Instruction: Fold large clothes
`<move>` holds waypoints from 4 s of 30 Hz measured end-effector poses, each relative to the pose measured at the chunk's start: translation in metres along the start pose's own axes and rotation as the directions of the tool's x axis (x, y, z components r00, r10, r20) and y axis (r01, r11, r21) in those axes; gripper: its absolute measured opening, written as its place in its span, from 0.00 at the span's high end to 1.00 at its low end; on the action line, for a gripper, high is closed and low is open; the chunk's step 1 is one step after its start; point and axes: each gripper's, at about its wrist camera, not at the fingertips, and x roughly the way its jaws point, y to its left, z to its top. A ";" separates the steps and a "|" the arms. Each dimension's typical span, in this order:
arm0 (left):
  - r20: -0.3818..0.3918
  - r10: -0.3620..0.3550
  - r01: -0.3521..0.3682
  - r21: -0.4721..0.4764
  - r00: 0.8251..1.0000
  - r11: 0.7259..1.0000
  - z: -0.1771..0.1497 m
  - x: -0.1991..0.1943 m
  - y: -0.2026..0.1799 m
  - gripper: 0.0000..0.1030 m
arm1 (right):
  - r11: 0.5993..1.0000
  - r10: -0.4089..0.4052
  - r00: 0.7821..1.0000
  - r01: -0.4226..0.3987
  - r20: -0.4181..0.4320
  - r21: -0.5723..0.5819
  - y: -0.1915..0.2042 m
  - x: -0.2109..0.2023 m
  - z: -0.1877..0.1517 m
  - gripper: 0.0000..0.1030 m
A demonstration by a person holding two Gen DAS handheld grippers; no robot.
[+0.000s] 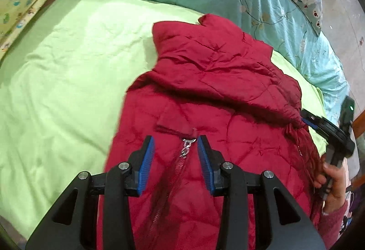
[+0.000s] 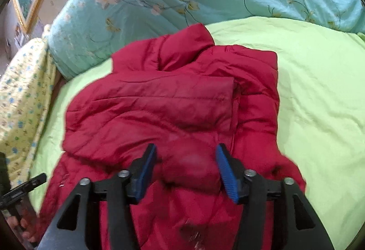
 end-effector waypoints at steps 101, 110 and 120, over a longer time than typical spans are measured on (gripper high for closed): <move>0.042 -0.329 0.324 0.086 0.944 0.942 -0.091 -0.121 0.054 0.84 | 0.984 0.174 0.984 -0.176 0.043 0.038 -0.017 -0.221 -0.159 0.79; 0.153 -0.347 0.345 0.040 0.925 0.938 -0.046 -0.123 0.052 0.84 | 0.968 0.205 0.962 -0.227 0.182 0.106 -0.033 -0.224 -0.124 0.79; 0.195 -0.349 0.355 -0.001 0.917 0.935 -0.009 -0.115 0.049 0.84 | 0.970 0.151 0.952 -0.195 0.267 0.147 -0.037 -0.218 -0.089 0.79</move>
